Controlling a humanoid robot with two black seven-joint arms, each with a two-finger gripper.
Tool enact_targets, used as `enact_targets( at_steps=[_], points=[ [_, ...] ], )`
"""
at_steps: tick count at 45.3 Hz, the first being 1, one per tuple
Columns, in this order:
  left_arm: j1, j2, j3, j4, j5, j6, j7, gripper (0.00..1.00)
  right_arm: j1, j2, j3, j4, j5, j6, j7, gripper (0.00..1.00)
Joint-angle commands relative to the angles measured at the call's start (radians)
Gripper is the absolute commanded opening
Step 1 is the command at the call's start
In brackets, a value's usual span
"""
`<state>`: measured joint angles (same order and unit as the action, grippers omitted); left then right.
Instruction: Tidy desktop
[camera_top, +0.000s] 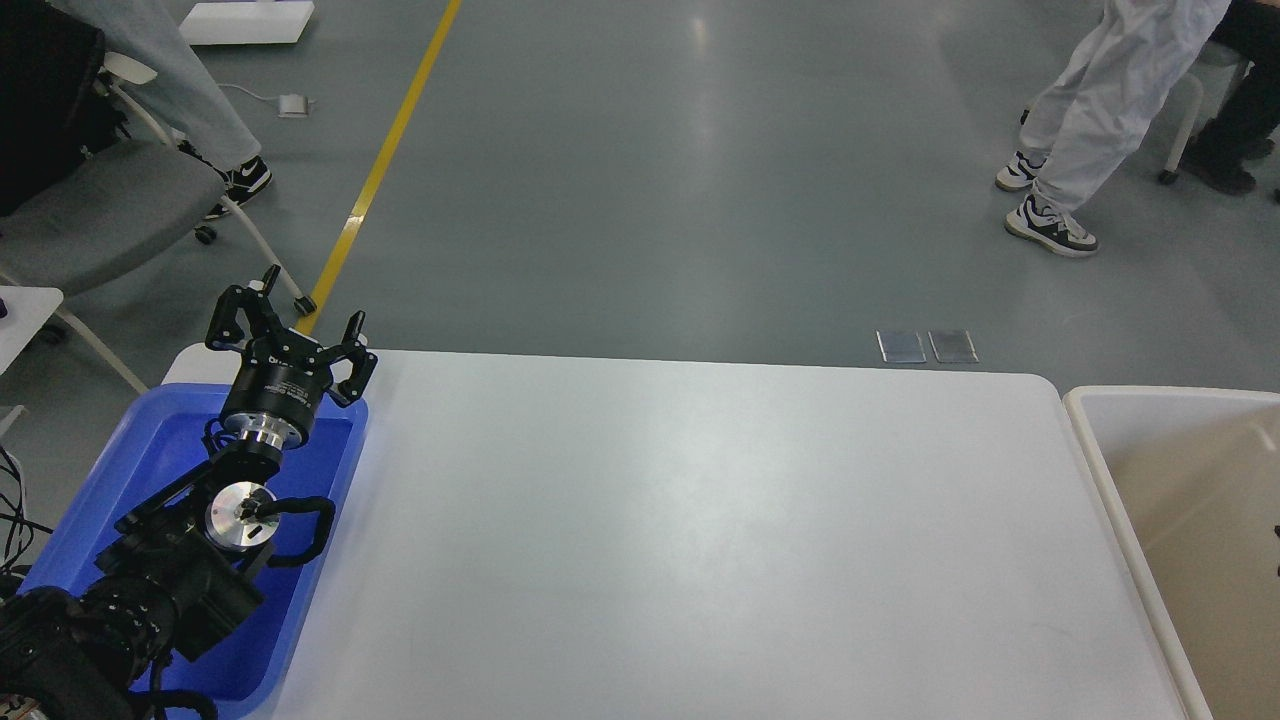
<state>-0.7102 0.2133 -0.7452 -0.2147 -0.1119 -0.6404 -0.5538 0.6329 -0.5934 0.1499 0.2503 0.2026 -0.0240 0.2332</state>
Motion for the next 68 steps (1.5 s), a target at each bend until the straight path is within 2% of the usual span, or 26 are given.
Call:
enact_targets(
  at_steps=[1,4,7,9,12,18,33,36,40,48,54,61,68],
  points=[
    [0.000,0.000,0.000,0.000,0.000,-0.001,0.000,1.00,-0.001,-0.066,0.194,0.158,-0.040,0.004,0.098,1.00],
    [0.000,-0.002,0.000,0.000,0.000,-0.001,0.000,1.00,-0.001,-0.071,0.238,0.214,-0.066,0.007,0.150,1.00],
    [0.000,-0.002,0.001,0.000,0.000,-0.001,0.000,1.00,-0.013,-0.078,0.307,0.317,-0.110,0.007,0.178,1.00],
    [0.000,0.000,0.000,0.000,0.000,-0.001,0.000,1.00,-0.030,-0.083,0.370,0.392,-0.158,0.006,0.181,1.00],
    [0.000,-0.002,0.000,0.000,0.000,-0.001,0.000,1.00,-0.126,-0.074,0.580,0.626,-0.342,-0.010,0.181,1.00],
    [0.000,-0.002,0.000,0.000,0.000,-0.001,0.000,1.00,-0.222,-0.019,0.709,0.783,-0.494,-0.016,0.181,1.00],
    [0.000,0.000,0.000,0.000,0.000,-0.001,0.000,1.00,-0.303,0.181,0.784,0.788,-0.615,-0.021,0.209,1.00],
    [0.002,0.000,0.000,0.000,0.000,-0.001,0.000,1.00,-0.303,0.188,0.784,0.787,-0.617,-0.021,0.213,1.00],
    [0.002,0.000,0.000,0.000,0.000,-0.001,0.000,1.00,-0.302,0.188,0.783,0.784,-0.617,-0.019,0.244,1.00],
    [0.002,0.000,0.000,0.000,0.000,0.001,0.000,1.00,-0.294,0.188,0.783,0.770,-0.615,-0.027,0.256,1.00],
    [0.002,0.000,0.000,0.000,0.000,0.001,0.000,1.00,-0.285,0.192,0.783,0.727,-0.617,-0.079,0.296,1.00],
    [0.000,0.000,0.000,0.000,0.000,-0.001,0.000,1.00,-0.254,0.211,0.783,0.684,-0.617,-0.088,0.344,1.00],
    [0.000,0.000,0.000,0.000,0.000,-0.001,0.000,1.00,-0.233,0.210,0.778,0.682,-0.617,-0.086,0.348,1.00]
  ],
)
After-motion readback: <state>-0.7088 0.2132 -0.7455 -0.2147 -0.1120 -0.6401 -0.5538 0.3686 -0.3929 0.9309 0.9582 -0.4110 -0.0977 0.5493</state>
